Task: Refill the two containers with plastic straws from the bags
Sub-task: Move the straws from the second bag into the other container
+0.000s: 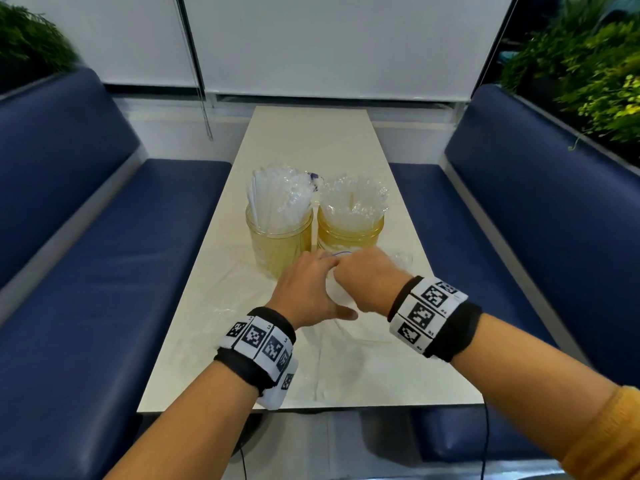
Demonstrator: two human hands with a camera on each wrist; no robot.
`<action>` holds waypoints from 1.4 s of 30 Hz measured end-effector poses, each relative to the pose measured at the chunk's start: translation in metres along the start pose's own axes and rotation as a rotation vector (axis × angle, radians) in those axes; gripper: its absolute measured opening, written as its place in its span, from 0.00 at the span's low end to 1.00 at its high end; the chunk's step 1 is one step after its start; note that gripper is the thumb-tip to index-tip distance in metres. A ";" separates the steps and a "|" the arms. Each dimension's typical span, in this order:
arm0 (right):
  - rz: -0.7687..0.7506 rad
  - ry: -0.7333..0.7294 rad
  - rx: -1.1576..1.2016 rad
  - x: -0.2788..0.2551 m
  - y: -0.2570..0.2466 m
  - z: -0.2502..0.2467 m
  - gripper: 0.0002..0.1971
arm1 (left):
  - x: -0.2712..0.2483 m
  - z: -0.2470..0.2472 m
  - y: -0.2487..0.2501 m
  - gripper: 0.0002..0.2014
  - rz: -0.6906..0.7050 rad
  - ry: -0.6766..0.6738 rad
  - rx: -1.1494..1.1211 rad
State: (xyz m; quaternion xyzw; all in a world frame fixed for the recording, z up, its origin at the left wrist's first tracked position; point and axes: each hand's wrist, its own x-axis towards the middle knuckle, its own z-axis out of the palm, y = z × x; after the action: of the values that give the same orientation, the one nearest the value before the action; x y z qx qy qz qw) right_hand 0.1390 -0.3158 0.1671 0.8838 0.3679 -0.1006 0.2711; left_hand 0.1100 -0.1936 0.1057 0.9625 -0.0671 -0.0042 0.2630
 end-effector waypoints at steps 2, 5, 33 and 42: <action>0.023 0.024 -0.056 -0.006 0.008 -0.020 0.10 | 0.003 0.004 0.002 0.42 -0.040 0.057 0.006; 0.039 0.067 -0.145 -0.012 0.015 -0.050 0.03 | 0.009 0.012 0.004 0.25 -0.067 0.196 -0.092; -0.209 0.668 1.530 0.027 0.011 -0.024 0.11 | -0.003 -0.015 0.004 0.21 -0.149 0.293 -0.945; -0.358 0.899 1.663 0.013 0.080 -0.082 0.09 | -0.009 -0.011 -0.009 0.24 -0.139 0.192 -0.919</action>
State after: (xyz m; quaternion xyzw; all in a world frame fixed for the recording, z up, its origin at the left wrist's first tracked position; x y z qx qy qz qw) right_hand 0.2030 -0.3093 0.2633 0.6799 0.3777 -0.0209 -0.6282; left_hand 0.1027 -0.1794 0.1107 0.7446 0.0311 0.0378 0.6658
